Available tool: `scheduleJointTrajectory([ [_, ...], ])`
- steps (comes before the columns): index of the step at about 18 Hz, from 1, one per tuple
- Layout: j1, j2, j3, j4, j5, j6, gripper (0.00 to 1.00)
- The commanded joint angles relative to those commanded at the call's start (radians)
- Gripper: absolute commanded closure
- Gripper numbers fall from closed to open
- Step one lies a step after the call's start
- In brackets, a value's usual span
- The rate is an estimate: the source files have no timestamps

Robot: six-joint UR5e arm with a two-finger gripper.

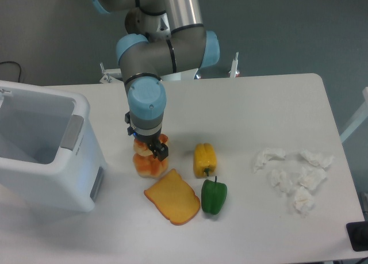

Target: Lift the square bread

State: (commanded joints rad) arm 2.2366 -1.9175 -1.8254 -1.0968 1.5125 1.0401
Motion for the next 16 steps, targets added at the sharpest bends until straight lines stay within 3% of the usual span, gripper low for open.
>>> scheduleJointTrajectory([
  [4, -0.006, -0.003, -0.005, 0.0, 0.002, -0.002, 0.0],
  [5, -0.009, -0.003, -0.003, -0.002, 0.003, 0.0, 0.06],
  [7, -0.009, -0.002, -0.005, -0.003, 0.005, 0.001, 0.3],
  [11, -0.009, 0.003, 0.0, -0.003, 0.009, 0.001, 0.5],
  [16, -0.002, 0.006, 0.021, -0.003, 0.011, 0.003, 0.63],
])
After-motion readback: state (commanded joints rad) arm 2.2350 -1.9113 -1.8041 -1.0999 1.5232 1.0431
